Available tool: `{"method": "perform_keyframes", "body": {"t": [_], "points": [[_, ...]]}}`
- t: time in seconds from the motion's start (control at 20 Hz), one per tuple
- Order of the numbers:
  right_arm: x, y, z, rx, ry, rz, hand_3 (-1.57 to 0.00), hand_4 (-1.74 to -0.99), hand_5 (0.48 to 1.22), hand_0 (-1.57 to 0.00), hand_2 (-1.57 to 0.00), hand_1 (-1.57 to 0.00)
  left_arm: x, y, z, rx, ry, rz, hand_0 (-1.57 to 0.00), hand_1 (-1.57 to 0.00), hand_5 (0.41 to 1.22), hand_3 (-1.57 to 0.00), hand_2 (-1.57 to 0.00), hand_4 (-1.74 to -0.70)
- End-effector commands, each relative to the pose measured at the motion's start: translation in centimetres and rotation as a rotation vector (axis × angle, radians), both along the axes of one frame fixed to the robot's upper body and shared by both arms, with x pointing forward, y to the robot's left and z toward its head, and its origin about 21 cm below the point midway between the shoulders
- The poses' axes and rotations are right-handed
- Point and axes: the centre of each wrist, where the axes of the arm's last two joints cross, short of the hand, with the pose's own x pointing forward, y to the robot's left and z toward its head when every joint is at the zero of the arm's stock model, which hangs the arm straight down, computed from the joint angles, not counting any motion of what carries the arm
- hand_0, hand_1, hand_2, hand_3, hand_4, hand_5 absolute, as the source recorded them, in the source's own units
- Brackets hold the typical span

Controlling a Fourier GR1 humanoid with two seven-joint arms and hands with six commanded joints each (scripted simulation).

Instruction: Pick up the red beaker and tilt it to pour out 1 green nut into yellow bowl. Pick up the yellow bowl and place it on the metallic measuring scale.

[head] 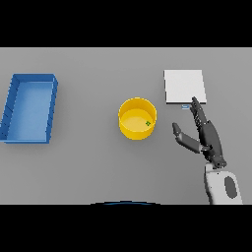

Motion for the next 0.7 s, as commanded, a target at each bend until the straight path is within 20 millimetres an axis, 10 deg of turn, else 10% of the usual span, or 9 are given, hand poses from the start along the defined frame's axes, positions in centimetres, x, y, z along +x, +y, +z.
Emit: {"method": "perform_keyframes", "body": {"t": [0.0,0.2,0.65], "points": [[0.3,-0.2,0.2,-0.012,-0.005,-0.006,0.00,-1.293,0.667,0.00,0.00,0.00,-0.2,0.3,-1.4,-0.043,0.003,0.020,-1.57,-1.57,1.221,-1.44,-1.57,-1.74],[0.1,-0.5,0.0,-0.019,-0.005,0.008,0.00,-1.306,0.688,0.00,0.00,0.00,-2.1,2.4,-6.4,-0.193,0.031,0.120,-1.57,-1.57,1.221,-1.47,-1.57,-1.74],[-0.5,-0.2,-0.2,-0.039,-0.010,0.013,0.00,-1.327,0.724,0.00,0.00,0.00,-6.6,3.3,-11.1,-0.246,0.002,0.207,-1.57,-1.57,1.221,-1.34,-1.57,-1.74]]}}
